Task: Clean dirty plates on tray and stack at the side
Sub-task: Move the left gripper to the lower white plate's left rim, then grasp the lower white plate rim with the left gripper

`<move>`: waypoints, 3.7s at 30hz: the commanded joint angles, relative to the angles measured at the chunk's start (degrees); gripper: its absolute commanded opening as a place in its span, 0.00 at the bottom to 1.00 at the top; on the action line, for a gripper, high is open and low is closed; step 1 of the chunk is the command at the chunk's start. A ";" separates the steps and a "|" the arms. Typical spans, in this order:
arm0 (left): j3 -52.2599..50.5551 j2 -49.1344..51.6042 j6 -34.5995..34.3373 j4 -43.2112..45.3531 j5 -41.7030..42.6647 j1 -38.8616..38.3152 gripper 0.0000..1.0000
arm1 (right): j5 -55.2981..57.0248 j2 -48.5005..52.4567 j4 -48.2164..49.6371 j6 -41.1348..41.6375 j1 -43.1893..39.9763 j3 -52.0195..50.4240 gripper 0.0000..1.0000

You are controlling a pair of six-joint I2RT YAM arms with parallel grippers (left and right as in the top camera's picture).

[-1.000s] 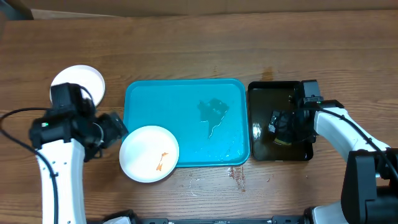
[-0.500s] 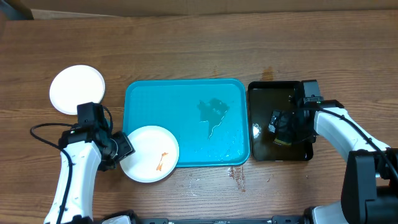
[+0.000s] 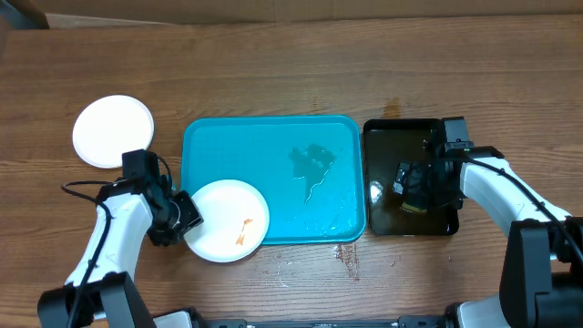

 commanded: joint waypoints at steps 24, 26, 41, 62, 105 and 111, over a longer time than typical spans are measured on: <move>18.67 1.31 11.69 2.21 1.46 -10.19 0.63 | 0.39 0.17 -0.09 0.15 -0.24 -0.52 1.00; 19.23 1.31 14.86 3.23 -1.18 -10.91 0.62 | 0.39 0.17 -0.09 0.15 -0.24 -0.52 1.00; 17.73 13.92 21.92 6.67 -2.01 -15.02 0.55 | 0.39 0.17 -0.09 0.15 -0.24 -0.52 1.00; 17.53 19.96 19.89 8.22 -1.57 -14.99 0.14 | 0.39 0.17 -0.09 0.15 -0.24 -0.52 1.00; 16.87 20.02 12.48 5.81 -6.10 -13.81 0.16 | 0.42 0.15 -6.73 6.19 3.37 -0.66 0.12; 16.87 20.02 12.46 6.08 -6.10 -13.81 0.20 | 1.44 0.15 -5.03 5.79 3.17 2.32 0.72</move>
